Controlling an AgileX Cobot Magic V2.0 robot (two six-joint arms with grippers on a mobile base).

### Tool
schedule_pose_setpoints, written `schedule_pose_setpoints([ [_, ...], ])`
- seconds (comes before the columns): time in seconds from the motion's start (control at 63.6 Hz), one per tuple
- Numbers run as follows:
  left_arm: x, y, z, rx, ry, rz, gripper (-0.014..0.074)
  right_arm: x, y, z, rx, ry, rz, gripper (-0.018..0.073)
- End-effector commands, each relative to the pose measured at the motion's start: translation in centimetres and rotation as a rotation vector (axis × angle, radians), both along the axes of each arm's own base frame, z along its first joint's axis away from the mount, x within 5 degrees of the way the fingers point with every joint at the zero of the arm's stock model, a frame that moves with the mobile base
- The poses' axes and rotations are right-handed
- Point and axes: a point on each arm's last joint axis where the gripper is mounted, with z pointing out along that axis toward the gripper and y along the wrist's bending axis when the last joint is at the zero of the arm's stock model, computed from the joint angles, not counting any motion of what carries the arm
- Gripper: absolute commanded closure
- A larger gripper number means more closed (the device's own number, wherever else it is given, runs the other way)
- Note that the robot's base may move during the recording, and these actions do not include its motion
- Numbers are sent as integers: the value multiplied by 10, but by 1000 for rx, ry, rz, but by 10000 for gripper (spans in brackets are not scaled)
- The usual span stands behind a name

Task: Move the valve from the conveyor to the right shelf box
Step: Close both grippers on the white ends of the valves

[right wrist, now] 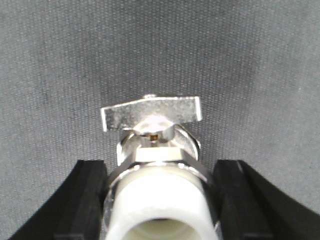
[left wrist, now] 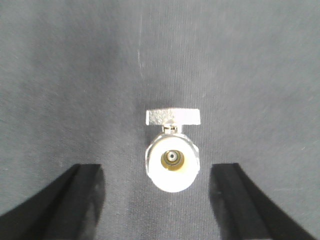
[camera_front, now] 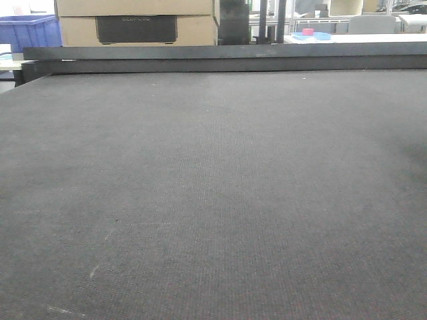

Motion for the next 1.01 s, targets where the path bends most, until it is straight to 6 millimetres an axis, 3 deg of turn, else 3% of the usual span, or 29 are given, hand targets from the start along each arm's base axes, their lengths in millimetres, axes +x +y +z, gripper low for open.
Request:
schedule_pose_setpoints([
  [0.0,7,0,-7,-4,27,-3,183,0,-1,-2,1,14,5,721],
  [0.157,15,0,-17,-3,41,-4,94,0,0,-2,6,15,4,721],
  [0.613,32,-2,-57,-6,160,-3,102,2,3,-2,48,-1,-11,721],
  [0.991,34,-5,-61,-45,154,-12,102,2,3,-2,48,-6,-12,721],
])
